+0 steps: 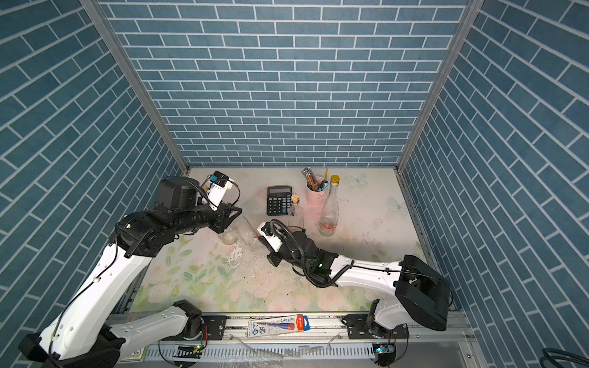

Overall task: Remove the label from the bottle
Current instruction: Tear open the label from the bottle.

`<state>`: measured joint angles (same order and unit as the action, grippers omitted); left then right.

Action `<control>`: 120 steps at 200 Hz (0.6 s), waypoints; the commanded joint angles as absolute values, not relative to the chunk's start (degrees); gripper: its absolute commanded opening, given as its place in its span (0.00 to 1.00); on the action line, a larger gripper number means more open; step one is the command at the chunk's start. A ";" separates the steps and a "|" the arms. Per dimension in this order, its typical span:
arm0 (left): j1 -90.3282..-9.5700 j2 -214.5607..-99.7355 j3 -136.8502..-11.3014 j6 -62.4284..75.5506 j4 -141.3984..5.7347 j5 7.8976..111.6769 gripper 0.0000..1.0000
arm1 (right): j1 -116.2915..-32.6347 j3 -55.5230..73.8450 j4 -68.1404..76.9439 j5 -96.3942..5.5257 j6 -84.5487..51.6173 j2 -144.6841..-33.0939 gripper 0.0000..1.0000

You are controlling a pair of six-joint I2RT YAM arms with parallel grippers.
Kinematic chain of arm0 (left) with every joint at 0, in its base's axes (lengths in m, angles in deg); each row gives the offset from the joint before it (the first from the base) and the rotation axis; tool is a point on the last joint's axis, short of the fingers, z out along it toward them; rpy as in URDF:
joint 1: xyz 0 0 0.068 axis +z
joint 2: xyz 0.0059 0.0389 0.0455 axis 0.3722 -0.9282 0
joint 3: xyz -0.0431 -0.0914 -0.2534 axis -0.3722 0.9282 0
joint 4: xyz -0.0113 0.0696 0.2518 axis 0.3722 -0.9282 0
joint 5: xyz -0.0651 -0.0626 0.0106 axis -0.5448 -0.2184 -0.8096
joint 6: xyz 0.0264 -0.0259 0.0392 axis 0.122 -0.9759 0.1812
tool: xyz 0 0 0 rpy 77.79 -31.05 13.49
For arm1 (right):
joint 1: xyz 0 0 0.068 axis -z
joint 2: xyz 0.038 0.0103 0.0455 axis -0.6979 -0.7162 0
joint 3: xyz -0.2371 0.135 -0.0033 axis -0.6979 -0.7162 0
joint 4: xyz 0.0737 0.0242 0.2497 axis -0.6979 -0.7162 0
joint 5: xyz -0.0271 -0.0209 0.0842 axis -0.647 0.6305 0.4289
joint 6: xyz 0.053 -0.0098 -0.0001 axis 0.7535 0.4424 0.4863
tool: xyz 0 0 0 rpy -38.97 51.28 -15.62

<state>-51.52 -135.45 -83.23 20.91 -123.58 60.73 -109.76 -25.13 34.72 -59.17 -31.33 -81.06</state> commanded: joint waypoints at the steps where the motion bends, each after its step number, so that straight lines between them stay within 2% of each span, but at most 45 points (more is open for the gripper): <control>1: -51.73 -135.29 -85.25 21.90 -122.22 62.74 0.00 | -109.30 -25.85 34.74 -60.32 -33.06 -79.30 0.00; 120: -51.74 -135.13 -85.79 23.67 -124.44 62.58 0.00 | -108.44 -26.70 35.41 -61.10 -32.53 -79.48 0.00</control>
